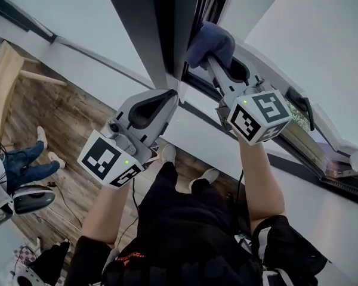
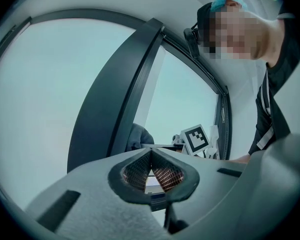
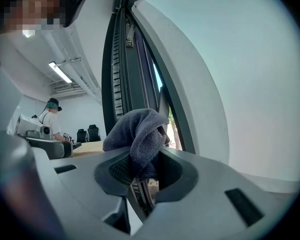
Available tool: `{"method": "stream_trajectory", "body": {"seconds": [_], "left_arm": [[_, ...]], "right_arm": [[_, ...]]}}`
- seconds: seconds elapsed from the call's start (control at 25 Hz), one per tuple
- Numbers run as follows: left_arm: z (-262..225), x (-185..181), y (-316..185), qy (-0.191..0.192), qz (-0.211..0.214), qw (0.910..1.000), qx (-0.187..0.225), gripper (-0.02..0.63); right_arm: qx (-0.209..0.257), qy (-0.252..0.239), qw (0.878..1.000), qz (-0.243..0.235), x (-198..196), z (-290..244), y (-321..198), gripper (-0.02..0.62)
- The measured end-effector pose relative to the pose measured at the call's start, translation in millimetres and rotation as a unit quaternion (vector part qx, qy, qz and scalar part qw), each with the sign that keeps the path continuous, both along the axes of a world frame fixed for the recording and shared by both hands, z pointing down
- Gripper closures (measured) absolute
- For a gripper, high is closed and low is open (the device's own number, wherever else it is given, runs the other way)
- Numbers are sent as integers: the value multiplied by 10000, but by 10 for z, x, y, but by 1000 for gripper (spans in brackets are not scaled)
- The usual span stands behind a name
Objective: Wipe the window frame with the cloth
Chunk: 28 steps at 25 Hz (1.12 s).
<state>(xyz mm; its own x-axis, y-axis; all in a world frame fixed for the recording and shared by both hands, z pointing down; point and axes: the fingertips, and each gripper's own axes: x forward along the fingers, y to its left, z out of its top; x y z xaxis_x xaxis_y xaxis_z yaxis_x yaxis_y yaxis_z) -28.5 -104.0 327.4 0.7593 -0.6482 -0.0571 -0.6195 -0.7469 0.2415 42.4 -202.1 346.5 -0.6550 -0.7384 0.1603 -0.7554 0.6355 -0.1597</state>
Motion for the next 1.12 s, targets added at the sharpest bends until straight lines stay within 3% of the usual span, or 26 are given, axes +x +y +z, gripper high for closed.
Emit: {"method": "stream_trajectory", "body": {"seconds": [1.12], "left_arm": [[638, -30, -45, 73, 23, 9984, -566, 586]], "right_arm": [[-814, 347, 9960, 134, -33, 1127, 38, 515]]}}
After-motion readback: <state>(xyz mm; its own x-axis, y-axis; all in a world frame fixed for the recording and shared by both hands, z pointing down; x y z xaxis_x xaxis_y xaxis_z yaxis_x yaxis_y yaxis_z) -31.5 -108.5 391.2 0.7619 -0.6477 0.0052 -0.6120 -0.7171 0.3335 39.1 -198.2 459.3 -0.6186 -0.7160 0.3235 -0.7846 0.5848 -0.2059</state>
